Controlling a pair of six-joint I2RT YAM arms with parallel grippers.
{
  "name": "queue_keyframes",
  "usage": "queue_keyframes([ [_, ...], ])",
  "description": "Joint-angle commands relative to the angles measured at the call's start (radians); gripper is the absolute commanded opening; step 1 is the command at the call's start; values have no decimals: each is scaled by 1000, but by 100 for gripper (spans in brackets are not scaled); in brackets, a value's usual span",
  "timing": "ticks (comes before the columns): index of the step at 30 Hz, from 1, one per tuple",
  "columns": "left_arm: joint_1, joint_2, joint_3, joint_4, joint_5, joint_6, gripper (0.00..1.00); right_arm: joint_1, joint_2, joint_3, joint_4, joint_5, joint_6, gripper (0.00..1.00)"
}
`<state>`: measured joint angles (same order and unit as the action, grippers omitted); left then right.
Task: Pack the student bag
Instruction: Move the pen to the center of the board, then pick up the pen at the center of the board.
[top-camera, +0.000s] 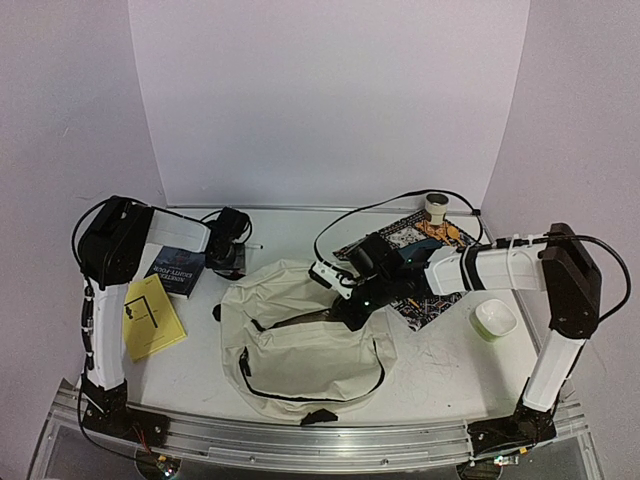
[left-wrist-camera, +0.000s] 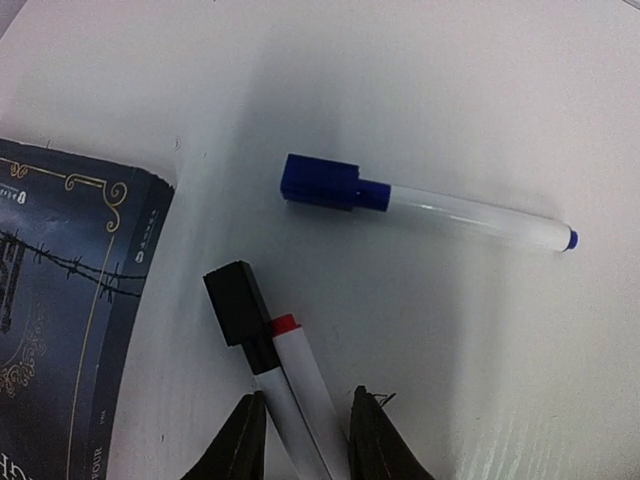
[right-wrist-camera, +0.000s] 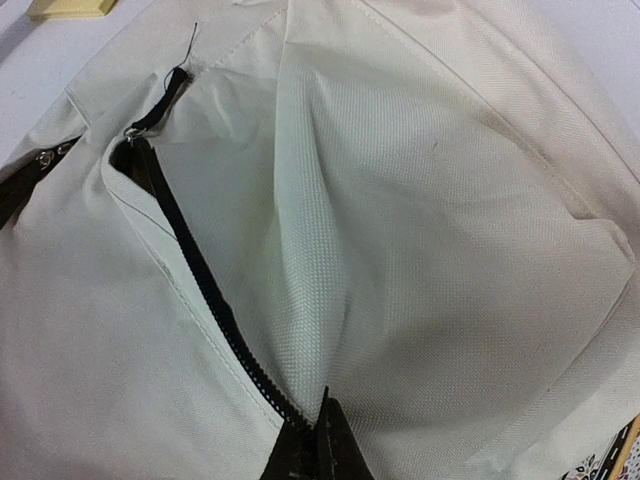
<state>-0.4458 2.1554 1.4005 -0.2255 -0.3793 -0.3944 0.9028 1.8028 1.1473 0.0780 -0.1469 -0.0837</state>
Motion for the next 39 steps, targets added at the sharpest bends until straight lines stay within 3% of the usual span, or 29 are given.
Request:
queue_keyframes([
  [1, 12, -83, -61, -46, 0, -16, 31, 3, 9, 32, -21, -29, -14, 3],
  [8, 20, -170, -111, -40, -34, -28, 36, 4, 5, 28, -23, -32, -15, 3],
  [13, 21, -230, -146, -19, -27, -55, 48, 4, 9, 30, -23, -35, -17, 3],
  [16, 22, -252, -159, -6, -36, -65, 49, 4, 8, 29, -24, -37, -18, 3],
  [19, 26, -240, -158, -4, -27, -79, 44, 4, 6, 27, -24, -38, -18, 3],
  [25, 29, -190, -155, 6, -3, -101, 23, 4, 4, 24, -28, -39, -17, 3],
  [39, 41, -102, -141, 12, 14, -105, 26, 4, 5, 17, -31, -39, -19, 3],
])
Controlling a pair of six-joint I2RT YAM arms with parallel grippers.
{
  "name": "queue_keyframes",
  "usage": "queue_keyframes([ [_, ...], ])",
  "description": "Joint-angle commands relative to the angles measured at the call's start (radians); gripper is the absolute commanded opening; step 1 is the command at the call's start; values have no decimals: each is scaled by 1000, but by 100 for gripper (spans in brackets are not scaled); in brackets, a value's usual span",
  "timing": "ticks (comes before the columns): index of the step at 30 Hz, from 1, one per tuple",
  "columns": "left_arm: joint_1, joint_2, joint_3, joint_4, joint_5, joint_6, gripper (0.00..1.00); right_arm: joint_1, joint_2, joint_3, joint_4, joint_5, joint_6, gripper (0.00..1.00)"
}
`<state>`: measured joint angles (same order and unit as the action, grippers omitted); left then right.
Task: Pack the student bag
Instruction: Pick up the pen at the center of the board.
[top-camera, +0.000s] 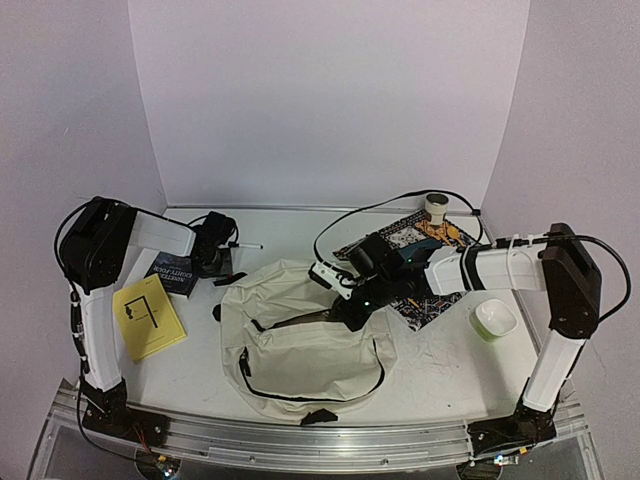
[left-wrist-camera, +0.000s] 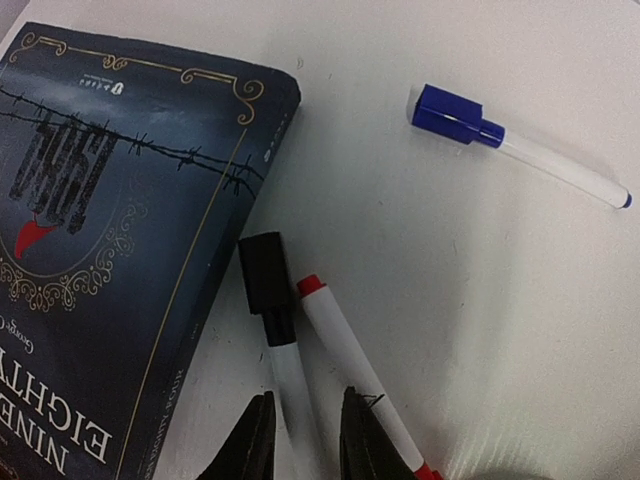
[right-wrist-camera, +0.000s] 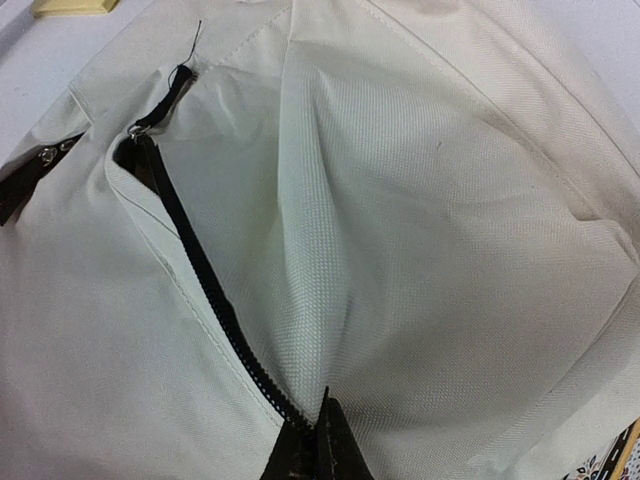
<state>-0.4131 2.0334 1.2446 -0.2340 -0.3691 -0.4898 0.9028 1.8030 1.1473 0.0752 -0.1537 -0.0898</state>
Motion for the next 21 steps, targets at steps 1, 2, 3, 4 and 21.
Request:
queue_keyframes([
  [1, 9, 26, 17, 21, 4, -9, 27, 4, 5, 18, -27, -32, -13, 3],
  [2, 10, 31, 19, 21, 5, -8, 27, 4, 5, 18, -27, -32, -13, 3],
  [3, 11, 36, 21, 21, 5, -7, 27, 4, 6, 19, -27, -32, -13, 2],
  [4, 12, 41, 22, 20, 6, -4, 27, 4, 6, 20, -28, -32, -13, 3],
  [21, 24, -81, -38, 3, -30, 38, 0, 3, 11, 29, -28, -24, -17, 2],
])
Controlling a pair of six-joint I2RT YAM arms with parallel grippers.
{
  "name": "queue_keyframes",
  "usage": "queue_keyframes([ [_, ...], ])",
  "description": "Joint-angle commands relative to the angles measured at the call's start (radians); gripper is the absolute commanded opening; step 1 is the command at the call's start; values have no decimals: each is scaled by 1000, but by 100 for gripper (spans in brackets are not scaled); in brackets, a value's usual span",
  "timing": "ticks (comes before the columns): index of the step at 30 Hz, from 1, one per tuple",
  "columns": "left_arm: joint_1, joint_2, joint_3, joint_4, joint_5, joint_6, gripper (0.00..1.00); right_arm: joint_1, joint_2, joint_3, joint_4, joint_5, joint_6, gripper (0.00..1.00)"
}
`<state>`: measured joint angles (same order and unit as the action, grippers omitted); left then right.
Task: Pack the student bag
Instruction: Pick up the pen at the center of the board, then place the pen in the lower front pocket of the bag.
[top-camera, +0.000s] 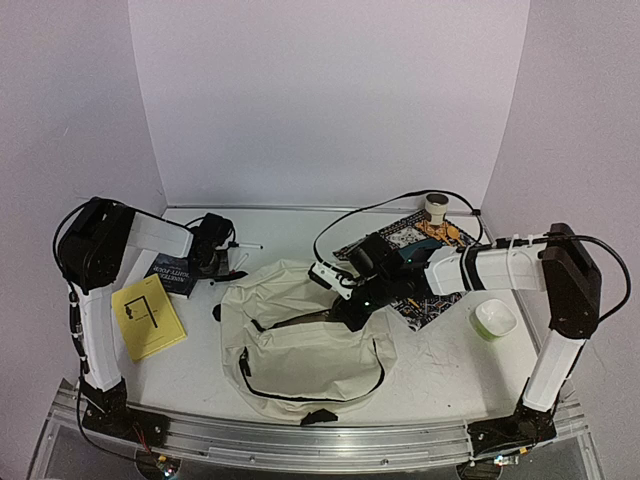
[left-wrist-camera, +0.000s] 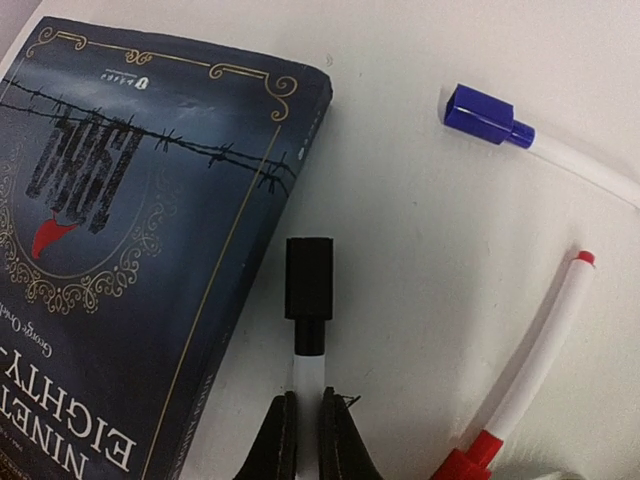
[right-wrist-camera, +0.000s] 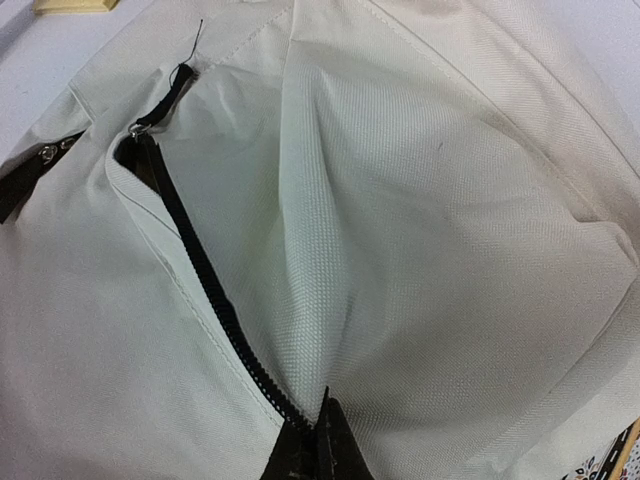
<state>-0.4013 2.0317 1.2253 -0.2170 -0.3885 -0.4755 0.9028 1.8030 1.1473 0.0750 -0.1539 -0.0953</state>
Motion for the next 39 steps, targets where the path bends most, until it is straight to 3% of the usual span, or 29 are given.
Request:
queue_keyframes([
  [1, 12, -98, -22, -16, -8, 30, 0, 4, 10, 29, -27, -22, -11, 2],
  [13, 4, -371, -147, -14, 120, 112, 0, 4, -1, 43, -27, -6, -4, 2],
  [22, -75, -650, -320, 32, 265, 190, 0, 4, -9, 58, -27, 5, 12, 2],
  [29, -198, -816, -447, 70, 346, 247, 0, 4, -2, 85, -28, 9, 41, 2],
  [39, -442, -862, -504, 94, 371, 301, 0, 2, -1, 111, -34, 16, 78, 0],
])
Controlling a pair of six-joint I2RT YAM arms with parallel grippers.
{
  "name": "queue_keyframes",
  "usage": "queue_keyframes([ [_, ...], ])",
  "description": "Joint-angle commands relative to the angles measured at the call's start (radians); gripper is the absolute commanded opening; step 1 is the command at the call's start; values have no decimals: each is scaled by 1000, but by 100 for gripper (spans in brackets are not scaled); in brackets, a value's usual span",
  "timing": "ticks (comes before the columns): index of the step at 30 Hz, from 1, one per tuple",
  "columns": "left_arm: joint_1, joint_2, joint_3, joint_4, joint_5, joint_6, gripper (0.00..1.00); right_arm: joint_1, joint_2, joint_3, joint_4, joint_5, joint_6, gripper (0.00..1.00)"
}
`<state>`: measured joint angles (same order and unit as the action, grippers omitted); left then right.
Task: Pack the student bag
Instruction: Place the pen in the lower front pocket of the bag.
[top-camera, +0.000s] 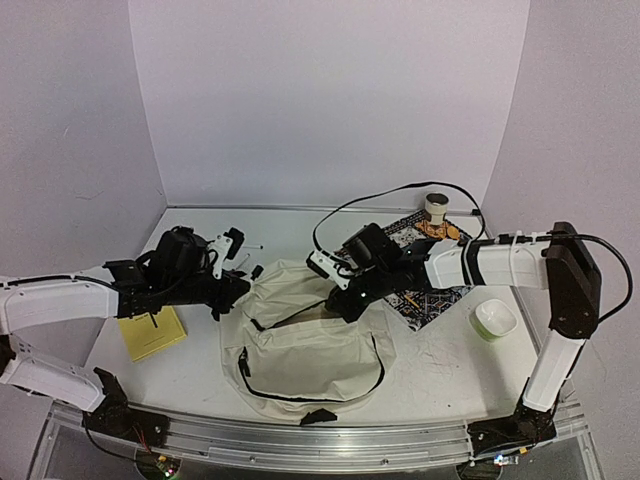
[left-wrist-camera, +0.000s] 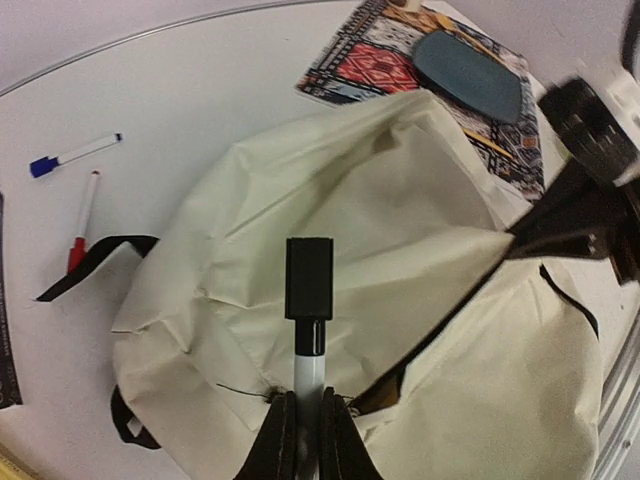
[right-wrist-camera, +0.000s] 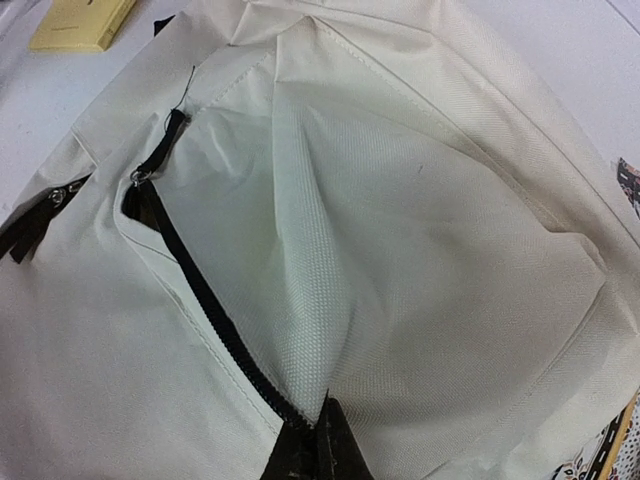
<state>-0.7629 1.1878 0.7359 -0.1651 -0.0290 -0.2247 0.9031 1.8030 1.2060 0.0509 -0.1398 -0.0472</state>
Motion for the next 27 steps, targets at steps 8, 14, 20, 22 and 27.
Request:
queue_keyframes([
  [8, -249, 54, -15, 36, 5, 79, 0, 3, 6, 63, -11, -16, 38, 0],
  [14, -345, 142, 16, 35, -73, 118, 0, 2, 12, 68, -12, -39, 37, 0],
  [20, -394, 228, 50, 70, -200, 216, 0, 3, 14, 78, -11, -68, 40, 0],
  [22, -408, 275, 85, 72, -230, 260, 0, 3, 14, 79, -11, -74, 40, 0],
  [27, -419, 384, 155, 95, -334, 318, 0, 3, 7, 77, -12, -88, 40, 0],
])
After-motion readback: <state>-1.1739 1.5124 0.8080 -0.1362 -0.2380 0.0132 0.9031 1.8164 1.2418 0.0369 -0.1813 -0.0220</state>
